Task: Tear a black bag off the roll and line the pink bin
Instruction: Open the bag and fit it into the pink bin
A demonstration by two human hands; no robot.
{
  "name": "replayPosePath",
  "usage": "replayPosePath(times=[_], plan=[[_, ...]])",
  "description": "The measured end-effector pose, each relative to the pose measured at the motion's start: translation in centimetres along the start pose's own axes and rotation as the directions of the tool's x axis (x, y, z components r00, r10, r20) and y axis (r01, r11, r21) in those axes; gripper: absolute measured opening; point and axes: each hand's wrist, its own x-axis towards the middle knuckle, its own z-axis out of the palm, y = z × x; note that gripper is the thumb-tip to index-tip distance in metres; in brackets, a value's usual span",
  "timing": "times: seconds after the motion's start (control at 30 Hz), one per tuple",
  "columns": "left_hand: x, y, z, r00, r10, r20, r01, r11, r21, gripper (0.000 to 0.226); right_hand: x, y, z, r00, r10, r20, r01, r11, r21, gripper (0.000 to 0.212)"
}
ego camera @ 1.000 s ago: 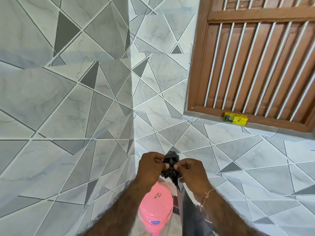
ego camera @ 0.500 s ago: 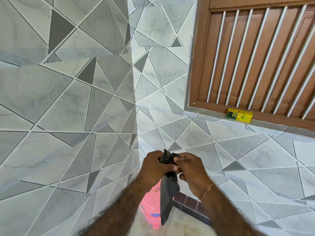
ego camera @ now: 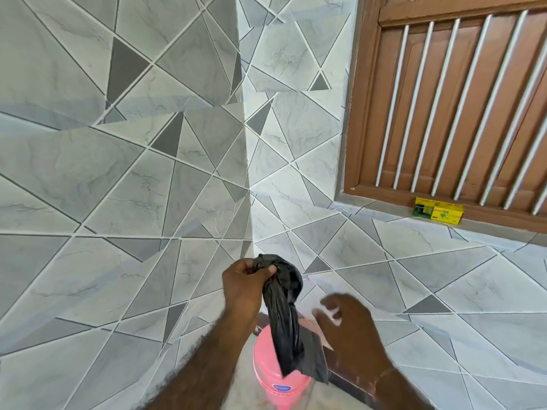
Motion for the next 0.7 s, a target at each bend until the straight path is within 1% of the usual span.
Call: replayPosePath(times=[0.03,0.07,0.1,0.13,0.17,0.23,0.3,0.4,0.47,0.53,0.6,0.63,0.67,0.7], plan=[[0.2,0.1,0.0,0.998,0.033,0.045,-0.035,0.998,0.051,0.016,0.8,-1.9,-0.3,0.999,-0.029,-0.016,0.03,0.995,0.099,0.015],[1.0,0.5,-0.1,0.992,0.052,0.115,-0.063,0.994,0.094,0.019,1.9,-4.3,-0.2,1.0,-0.022,0.016,0.018,0.976,0.215,0.017],[1.0,0.6,0.0,0.984,0.065,0.165,-0.087,0.988,0.129,0.022,2.7,-5.7,-0.1,0.995,-0.008,0.103,-0.025,0.949,0.314,0.017],[0.9,0.9,0.4,0.978,0.062,0.199,-0.093,0.984,0.152,0.024,3.3,-6.8,0.0,0.986,0.002,0.169,-0.066,0.925,0.373,0.015],[0.8,1.1,0.6,0.972,0.062,0.227,-0.098,0.983,0.154,0.026,3.6,-7.4,0.4,0.98,0.024,0.198,-0.106,0.904,0.415,0.013],[1.7,1.5,0.2,0.959,0.066,0.277,-0.106,0.986,0.131,0.028,4.2,-8.3,1.6,0.979,0.086,0.187,-0.168,0.861,0.481,0.009],[2.8,2.0,-0.9,0.946,0.053,0.319,-0.097,0.988,0.123,0.028,4.6,-8.6,1.8,0.98,0.142,0.141,-0.194,0.841,0.505,0.009],[4.6,3.0,-3.2,0.924,0.06,0.379,-0.139,0.973,0.184,0.03,5.1,-7.4,0.8,0.973,0.221,0.058,-0.219,0.827,0.517,0.018],[5.6,3.5,-4.7,0.911,0.085,0.404,-0.188,0.956,0.223,0.03,5.2,-6.4,0.3,0.96,0.276,0.037,-0.248,0.785,0.568,0.021],[6.3,3.7,-5.5,0.929,0.118,0.35,-0.208,0.95,0.234,0.024,5.1,-6.0,0.0,0.957,0.29,0.029,-0.252,0.771,0.585,0.018],[6.8,3.6,-5.8,0.966,0.143,0.215,-0.186,0.963,0.194,0.014,5.1,-5.5,-0.1,0.949,0.317,0.0,-0.256,0.768,0.586,0.016],[7.0,3.7,-5.9,0.976,0.149,0.16,-0.176,0.97,0.168,0.009,5.2,-5.0,-0.1,0.942,0.336,-0.009,-0.271,0.776,0.57,0.016],[7.0,3.8,-5.9,0.979,0.151,0.139,-0.172,0.974,0.148,0.005,5.3,-4.4,-0.2,0.933,0.359,-0.018,-0.294,0.791,0.537,0.018],[7.0,4.0,-5.8,0.979,0.145,0.144,-0.164,0.979,0.125,0.011,5.6,-3.7,-0.3,0.928,0.369,-0.043,-0.309,0.831,0.462,0.021]])
